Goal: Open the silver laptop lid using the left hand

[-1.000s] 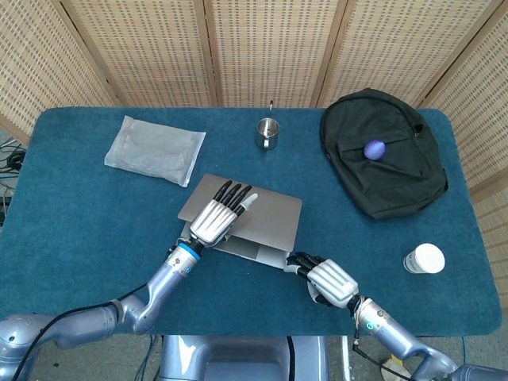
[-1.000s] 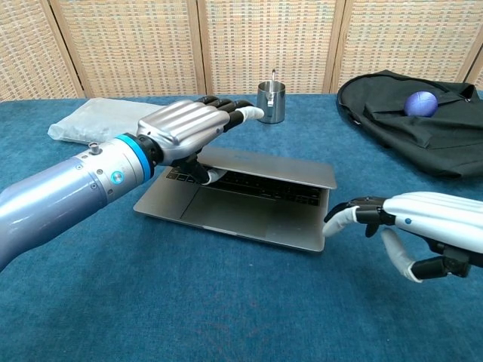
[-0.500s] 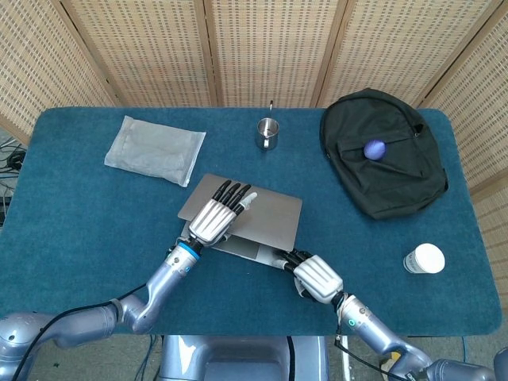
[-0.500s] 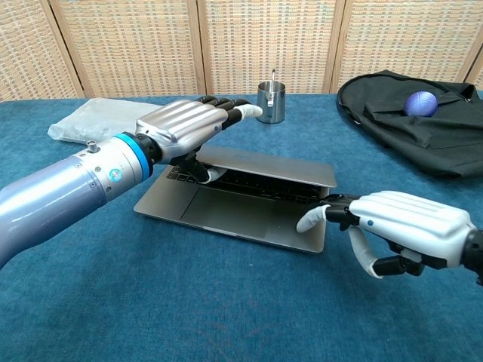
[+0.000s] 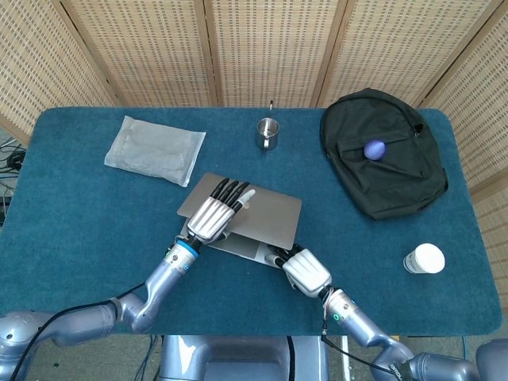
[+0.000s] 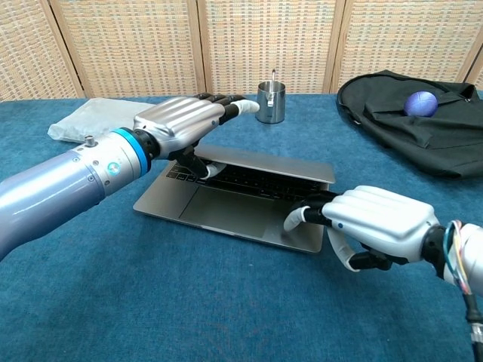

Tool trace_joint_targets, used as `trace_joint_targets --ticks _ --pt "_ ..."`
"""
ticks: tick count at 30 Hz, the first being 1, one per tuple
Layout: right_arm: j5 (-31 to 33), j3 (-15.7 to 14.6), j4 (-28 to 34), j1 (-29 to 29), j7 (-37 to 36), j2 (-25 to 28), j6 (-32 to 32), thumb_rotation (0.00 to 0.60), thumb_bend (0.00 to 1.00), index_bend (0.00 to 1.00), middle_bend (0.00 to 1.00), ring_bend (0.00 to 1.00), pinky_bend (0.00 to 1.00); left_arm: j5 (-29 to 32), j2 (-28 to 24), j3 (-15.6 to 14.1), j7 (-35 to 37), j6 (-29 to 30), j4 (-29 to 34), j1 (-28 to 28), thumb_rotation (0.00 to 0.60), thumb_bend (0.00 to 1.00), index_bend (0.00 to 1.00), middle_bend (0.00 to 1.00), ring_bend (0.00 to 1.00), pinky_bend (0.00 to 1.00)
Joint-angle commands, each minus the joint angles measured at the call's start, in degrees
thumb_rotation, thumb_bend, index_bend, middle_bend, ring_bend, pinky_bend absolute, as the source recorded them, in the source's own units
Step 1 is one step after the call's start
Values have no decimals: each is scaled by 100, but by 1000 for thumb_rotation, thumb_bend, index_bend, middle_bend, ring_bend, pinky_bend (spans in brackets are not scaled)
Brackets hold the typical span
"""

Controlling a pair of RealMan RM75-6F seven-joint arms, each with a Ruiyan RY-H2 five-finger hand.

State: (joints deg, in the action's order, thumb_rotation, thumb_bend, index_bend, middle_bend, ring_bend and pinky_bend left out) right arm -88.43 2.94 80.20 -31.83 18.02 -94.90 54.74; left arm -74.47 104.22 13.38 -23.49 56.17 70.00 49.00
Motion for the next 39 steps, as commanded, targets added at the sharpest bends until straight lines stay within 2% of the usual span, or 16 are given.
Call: trace_joint_targets --ticks 1,5,14,20,24,32,39 --pt "411 95 -1 -70 653 -149 -232 600 1000 199 129 107 266 3 -11 0 7 -2 -9 16 600 462 0 0 0 0" --pt "747 128 129 -93 962 -137 -389 600 1000 199 129 107 266 -19 -36 -8 6 14 -9 41 600 462 0 0 0 0" --pt "954 68 391 -183 1244 23 -494 600 1000 199 129 107 266 -3 -105 59 -97 -26 -20 177 600 463 0 0 0 0" --pt "829 -25 557 -240 1151 120 -453 600 1000 199 129 107 266 73 -181 206 -219 -53 -55 325 600 462 0 0 0 0" --pt "732 -82 641 -326 1050 156 -502 600 1000 199 129 107 266 287 -169 493 -334 -177 -229 574 600 462 0 0 0 0" --pt "732 -103 657 -433 828 161 -570 600 1000 199 129 107 266 713 -116 788 -446 -368 -553 875 600 462 0 0 0 0" --pt "791 -116 686 -504 647 221 -651 600 1000 199 129 107 266 796 -158 742 -493 -369 -569 952 600 461 0 0 0 0"
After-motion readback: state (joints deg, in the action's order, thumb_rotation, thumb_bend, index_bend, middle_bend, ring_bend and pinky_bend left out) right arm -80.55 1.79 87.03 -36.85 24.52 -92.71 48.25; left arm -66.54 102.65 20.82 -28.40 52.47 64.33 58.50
